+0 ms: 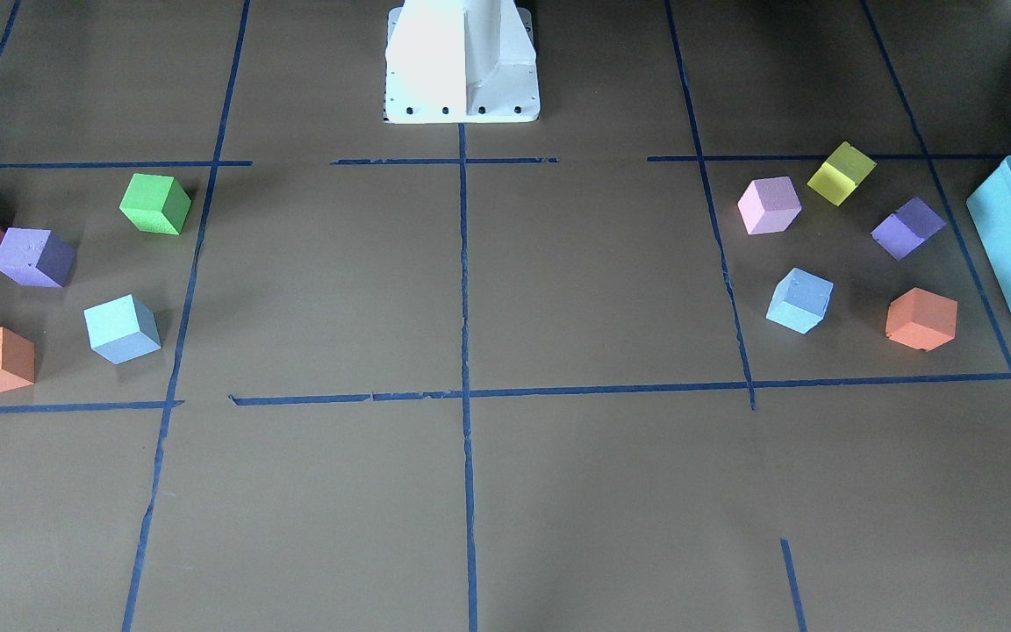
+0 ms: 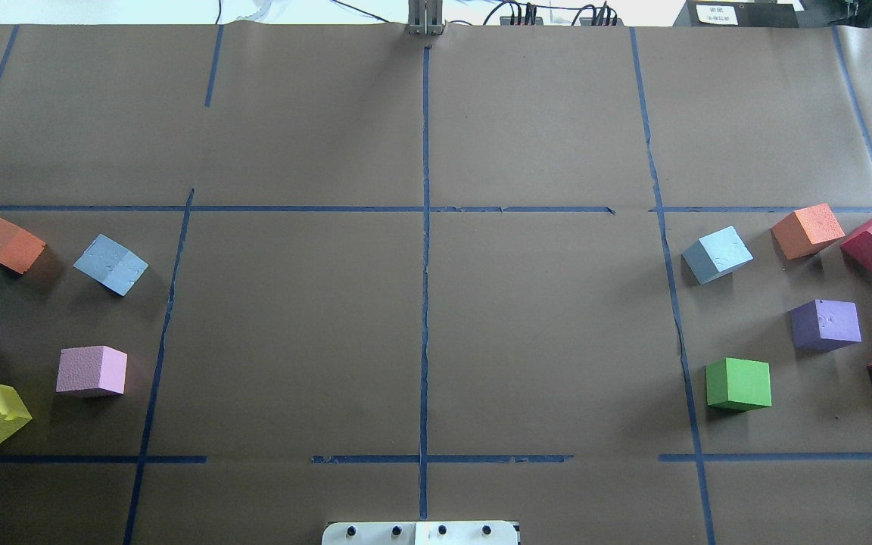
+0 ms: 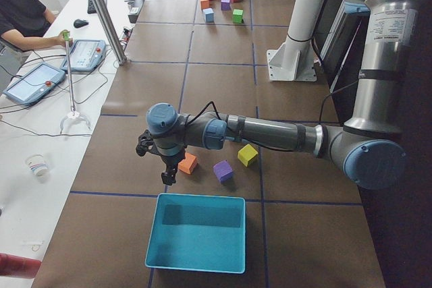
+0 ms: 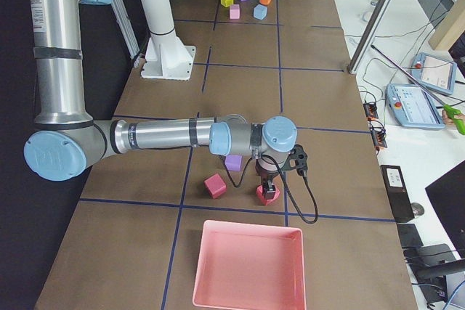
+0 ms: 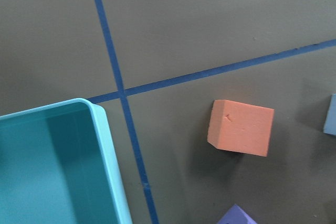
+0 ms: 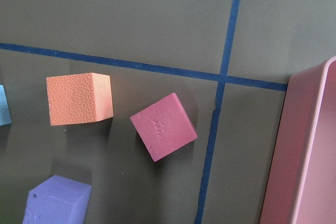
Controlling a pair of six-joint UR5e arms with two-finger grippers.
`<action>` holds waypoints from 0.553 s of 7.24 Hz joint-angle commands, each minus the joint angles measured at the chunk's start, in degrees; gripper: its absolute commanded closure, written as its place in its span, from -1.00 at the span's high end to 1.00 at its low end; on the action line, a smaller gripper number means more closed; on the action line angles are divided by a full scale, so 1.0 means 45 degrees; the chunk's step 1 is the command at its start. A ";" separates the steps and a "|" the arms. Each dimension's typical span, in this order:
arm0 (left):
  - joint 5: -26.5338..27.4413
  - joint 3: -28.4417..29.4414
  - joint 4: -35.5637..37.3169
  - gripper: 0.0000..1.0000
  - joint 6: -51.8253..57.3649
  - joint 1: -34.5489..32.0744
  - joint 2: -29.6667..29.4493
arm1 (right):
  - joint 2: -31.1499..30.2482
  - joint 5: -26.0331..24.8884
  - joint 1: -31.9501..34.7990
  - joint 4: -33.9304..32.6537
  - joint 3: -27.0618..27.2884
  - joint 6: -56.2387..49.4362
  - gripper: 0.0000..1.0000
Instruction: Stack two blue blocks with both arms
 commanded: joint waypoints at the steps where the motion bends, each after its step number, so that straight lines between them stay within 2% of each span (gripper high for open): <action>1: 0.0033 -0.0194 0.1018 1.00 -0.0094 -0.0102 -0.0701 | 0.0040 -0.0512 0.0055 0.0011 0.0029 0.0058 1.00; 4: 0.0346 -0.0700 0.1046 1.00 -0.0095 -0.0103 -0.0530 | 0.0059 -0.0476 -0.0236 0.0030 0.0069 0.0019 1.00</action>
